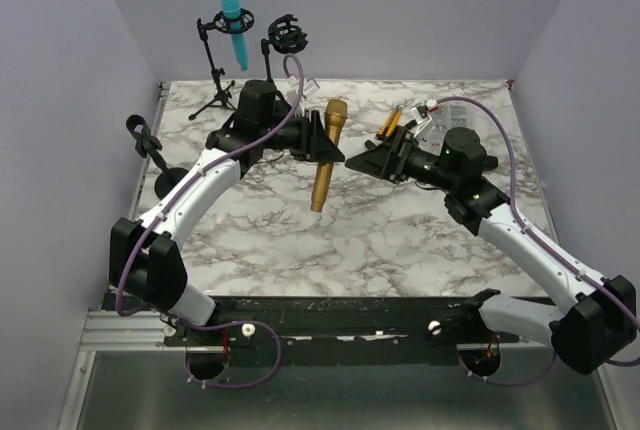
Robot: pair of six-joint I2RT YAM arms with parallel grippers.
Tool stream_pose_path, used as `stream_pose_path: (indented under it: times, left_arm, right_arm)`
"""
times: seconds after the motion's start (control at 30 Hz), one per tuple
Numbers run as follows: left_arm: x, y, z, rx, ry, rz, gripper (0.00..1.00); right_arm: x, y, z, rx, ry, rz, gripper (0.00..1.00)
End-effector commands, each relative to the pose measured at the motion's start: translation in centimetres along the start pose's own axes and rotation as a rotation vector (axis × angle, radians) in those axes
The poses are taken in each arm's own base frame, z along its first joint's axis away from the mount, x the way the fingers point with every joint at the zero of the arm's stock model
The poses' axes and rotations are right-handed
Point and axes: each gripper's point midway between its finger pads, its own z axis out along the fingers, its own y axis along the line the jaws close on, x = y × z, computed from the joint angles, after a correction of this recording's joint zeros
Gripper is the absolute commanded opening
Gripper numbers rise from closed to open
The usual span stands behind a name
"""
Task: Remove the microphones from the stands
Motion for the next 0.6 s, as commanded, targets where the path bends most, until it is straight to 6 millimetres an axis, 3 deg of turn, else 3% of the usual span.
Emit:
stream_pose_path:
  times: [0.0, 0.13, 0.3, 0.43, 0.57]
  left_arm:
    - [3.4, -1.2, 0.5, 0.03, 0.085, 0.092, 0.0]
    - [4.8, -2.3, 1.3, 0.069, 0.137, 0.085, 0.0]
    - [6.2, -3.8, 1.9, 0.1, 0.171, 0.113, 0.0]
    - [6.4, -4.1, 2.0, 0.102, 0.18, 0.12, 0.0]
    - [6.5, -4.7, 2.1, 0.112, 0.177, 0.135, 0.0]
  right_arm:
    - [-1.0, -0.2, 1.5, 0.061, -0.105, -0.007, 0.93]
    - [-1.5, -1.0, 1.8, 0.112, -0.163, -0.002, 0.81]
    - [-2.6, -2.4, 1.3, 0.202, -0.235, 0.014, 0.76]
    - [-3.1, -3.1, 1.1, 0.251, -0.259, 0.023, 0.73]
    - [-2.7, -3.1, 2.0, 0.226, -0.233, 0.044, 0.65]
